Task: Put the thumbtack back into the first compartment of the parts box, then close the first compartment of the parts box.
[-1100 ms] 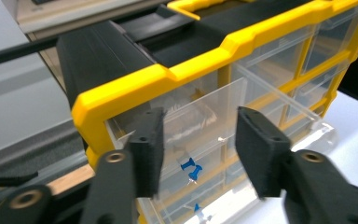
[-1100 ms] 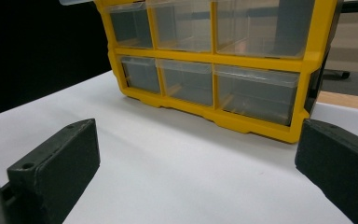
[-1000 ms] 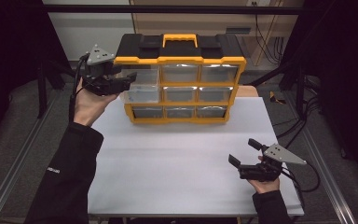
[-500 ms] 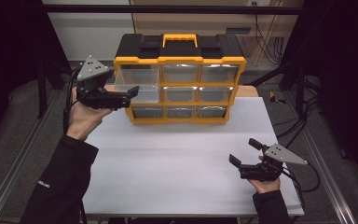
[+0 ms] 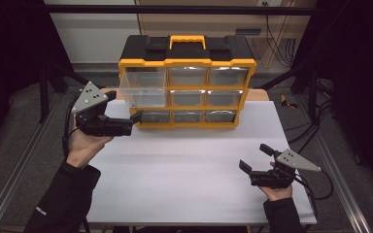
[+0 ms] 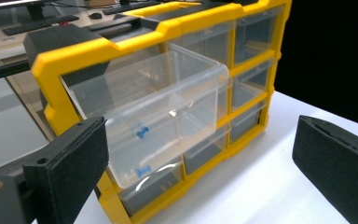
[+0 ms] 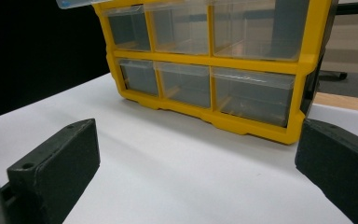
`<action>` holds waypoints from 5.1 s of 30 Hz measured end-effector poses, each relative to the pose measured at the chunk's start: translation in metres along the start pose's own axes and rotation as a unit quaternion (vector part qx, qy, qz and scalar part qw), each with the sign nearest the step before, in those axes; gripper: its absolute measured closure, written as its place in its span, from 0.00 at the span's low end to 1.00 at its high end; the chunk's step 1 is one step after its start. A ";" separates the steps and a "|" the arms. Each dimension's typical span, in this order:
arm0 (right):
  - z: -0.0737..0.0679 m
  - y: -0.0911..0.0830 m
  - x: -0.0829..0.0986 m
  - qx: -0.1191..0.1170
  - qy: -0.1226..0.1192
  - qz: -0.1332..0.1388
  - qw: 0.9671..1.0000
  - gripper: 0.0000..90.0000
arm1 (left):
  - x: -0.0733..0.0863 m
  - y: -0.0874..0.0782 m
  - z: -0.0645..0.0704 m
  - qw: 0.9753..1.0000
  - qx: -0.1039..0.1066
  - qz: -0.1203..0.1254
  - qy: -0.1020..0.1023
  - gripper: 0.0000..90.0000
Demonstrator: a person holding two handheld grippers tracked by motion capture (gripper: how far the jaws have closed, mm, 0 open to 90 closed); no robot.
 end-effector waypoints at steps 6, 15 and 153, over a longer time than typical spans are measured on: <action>0.000 0.000 0.000 0.000 0.000 0.000 1.000 0.00 | 0.012 -0.001 0.002 1.000 0.003 0.002 -0.006 0.04; 0.000 0.000 0.001 -0.001 -0.002 -0.002 1.000 0.00 | 0.027 0.005 0.003 1.000 0.006 0.002 -0.014 0.05; -0.002 0.002 0.004 -0.001 -0.008 -0.012 1.000 0.00 | 0.005 0.112 -0.054 0.997 -0.047 -0.056 0.028 0.99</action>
Point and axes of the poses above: each handheld gripper's, and its own axes: y roughly forward along the jaws, x roughly out of its underside, z roughly to its right, the point moved 5 cm from there along y, roughly forward along the jaws, and after that the axes turned 2 degrees about -y, right-handed, at the moved point
